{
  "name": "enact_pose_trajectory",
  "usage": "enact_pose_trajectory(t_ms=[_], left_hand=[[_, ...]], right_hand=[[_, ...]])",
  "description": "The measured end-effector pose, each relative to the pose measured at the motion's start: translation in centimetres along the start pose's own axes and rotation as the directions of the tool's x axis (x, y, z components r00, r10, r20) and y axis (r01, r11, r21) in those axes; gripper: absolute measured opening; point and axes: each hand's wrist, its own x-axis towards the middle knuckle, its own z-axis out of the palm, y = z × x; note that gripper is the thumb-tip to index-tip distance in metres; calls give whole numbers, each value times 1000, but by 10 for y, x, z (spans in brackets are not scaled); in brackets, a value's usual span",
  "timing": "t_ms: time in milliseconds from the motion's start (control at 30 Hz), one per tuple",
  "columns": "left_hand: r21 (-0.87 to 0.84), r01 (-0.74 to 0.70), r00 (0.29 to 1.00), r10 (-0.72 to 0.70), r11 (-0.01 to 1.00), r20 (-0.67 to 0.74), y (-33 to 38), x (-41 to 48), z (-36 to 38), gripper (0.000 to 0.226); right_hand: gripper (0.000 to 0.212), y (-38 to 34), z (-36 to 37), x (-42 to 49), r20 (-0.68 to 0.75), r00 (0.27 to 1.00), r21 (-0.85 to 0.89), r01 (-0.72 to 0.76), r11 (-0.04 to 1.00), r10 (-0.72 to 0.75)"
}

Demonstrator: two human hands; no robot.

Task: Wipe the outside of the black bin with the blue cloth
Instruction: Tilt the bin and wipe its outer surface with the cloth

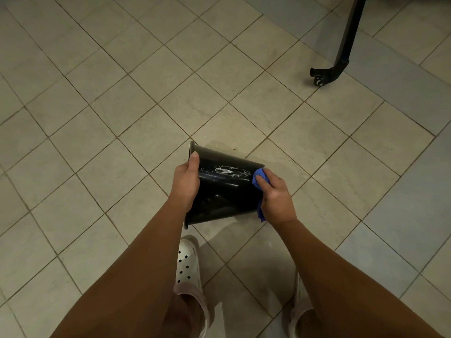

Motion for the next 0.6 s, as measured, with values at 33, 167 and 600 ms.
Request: enact_pose_trajectory(t_ms=[33, 167, 600], left_hand=[[10, -13, 1000, 13, 1000, 2, 0, 1, 1, 46], [47, -57, 998, 55, 997, 34, 1, 3, 3, 52], [74, -93, 996, 93, 993, 7, -1, 5, 5, 45]], right_hand=[[49, -1, 0, 0, 26, 998, 32, -52, 998, 51], [42, -6, -2, -6, 22, 989, 117, -150, 982, 148], [59, -8, 6, -5, 19, 989, 17, -146, 989, 146]])
